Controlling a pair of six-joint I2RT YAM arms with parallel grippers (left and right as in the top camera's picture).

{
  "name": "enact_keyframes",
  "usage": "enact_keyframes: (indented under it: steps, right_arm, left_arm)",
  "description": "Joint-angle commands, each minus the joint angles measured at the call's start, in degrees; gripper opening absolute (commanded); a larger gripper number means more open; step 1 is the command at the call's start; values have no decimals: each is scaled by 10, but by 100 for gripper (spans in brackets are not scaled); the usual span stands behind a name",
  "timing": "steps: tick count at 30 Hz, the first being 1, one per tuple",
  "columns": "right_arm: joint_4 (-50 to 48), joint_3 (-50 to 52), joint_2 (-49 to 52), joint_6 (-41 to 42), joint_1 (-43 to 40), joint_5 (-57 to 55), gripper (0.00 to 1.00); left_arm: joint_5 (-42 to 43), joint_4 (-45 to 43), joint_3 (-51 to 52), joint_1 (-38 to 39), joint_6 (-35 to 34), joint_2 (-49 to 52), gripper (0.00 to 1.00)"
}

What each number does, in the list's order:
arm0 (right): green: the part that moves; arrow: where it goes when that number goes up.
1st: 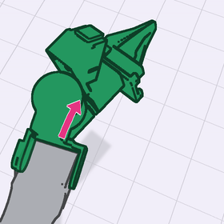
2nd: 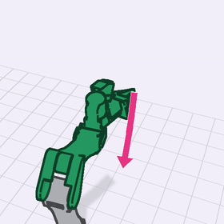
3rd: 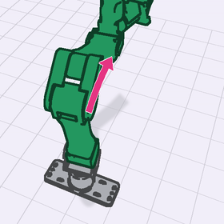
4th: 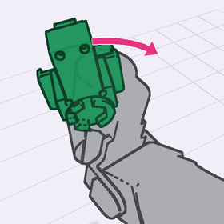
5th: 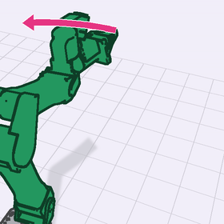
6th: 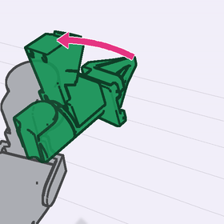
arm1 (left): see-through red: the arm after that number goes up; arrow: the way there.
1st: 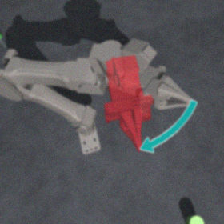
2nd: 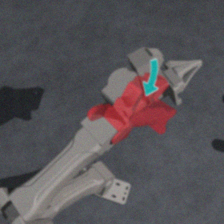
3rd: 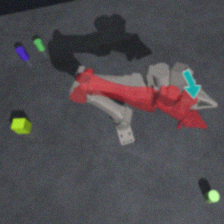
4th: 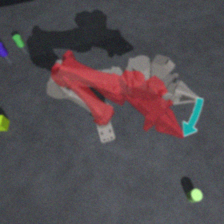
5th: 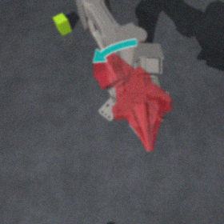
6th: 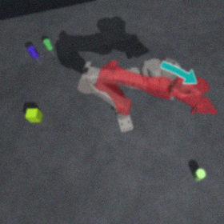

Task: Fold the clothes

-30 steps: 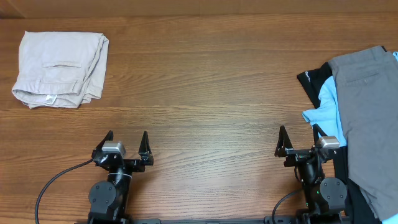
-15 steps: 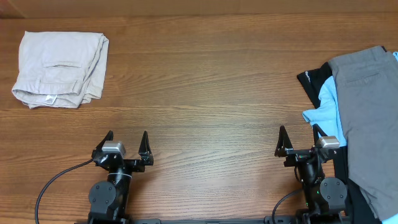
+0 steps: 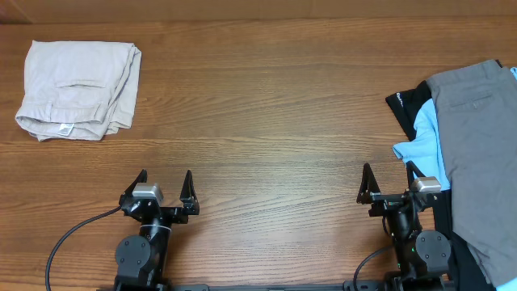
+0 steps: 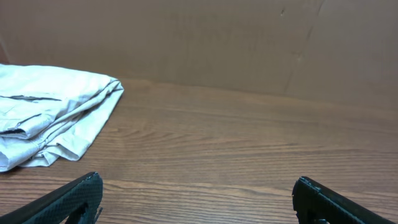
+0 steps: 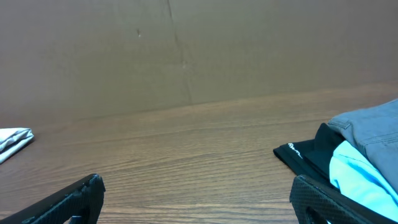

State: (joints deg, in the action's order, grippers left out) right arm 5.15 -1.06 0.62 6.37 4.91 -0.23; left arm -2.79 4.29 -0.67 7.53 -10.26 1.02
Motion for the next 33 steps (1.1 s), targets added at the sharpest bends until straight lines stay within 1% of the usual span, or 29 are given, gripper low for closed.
enact_keyframes:
  steps: [1,7,10,16,17,21,23,26,31,33]
  right_arm:
    - [-3,6,-4,-2,2,3,100]
    - [-3,6,-4,-2,2,4,100]
    - [-5,6,-4,-2,3,31,100]
    - [-7,6,-4,-2,3,31,100]
    - [-7,6,-4,3,3,35,100]
    - [8,-13,-4,75,3,37,100]
    - [38,-51,-4,106,3,43,100]
    - [86,-117,-4,106,3,44,100]
    - [214,-294,8,106,3,39,100]
    - [260,-350,20,106,3,26,100]
  left_arm:
    - [0,-2,4,3,13,-8,100]
    - [0,-2,4,3,13,-8,100]
    - [0,-2,4,3,13,-8,100]
    - [0,-2,4,3,13,-8,100]
    - [0,-2,4,3,13,-8,100]
    - [0,-2,4,3,13,-8,100]
    - [0,-2,4,3,13,-8,100]
    - [0,-2,4,3,13,-8,100]
    - [0,-2,4,3,13,-8,100]
    - [0,-2,4,3,13,-8,100]
